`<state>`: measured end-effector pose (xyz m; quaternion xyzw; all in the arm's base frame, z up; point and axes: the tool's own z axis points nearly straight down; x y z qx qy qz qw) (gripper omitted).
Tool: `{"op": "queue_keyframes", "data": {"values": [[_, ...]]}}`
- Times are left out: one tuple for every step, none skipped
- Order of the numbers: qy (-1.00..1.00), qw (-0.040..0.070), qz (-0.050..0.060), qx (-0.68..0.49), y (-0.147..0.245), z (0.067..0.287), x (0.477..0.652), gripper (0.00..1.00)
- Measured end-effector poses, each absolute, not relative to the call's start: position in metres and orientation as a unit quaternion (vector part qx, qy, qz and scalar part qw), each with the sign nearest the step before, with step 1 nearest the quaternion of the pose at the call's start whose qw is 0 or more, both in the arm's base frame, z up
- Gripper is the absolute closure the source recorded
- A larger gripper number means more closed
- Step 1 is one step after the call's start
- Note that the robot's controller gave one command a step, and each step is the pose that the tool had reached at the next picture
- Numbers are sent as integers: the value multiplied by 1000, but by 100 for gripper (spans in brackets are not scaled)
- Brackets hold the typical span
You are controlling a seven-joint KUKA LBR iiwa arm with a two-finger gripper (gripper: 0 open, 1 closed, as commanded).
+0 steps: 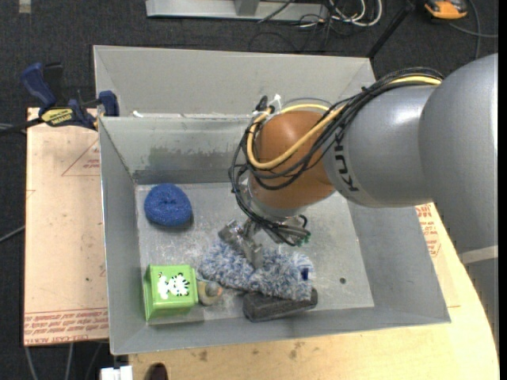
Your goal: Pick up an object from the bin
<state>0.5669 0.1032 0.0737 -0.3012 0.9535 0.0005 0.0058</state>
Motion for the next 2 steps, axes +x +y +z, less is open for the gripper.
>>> {"op": "queue_keyframes", "data": {"values": [[954, 6, 1, -301, 103, 74, 567, 100], [954, 3, 0, -301, 89, 220, 565, 100]]}}
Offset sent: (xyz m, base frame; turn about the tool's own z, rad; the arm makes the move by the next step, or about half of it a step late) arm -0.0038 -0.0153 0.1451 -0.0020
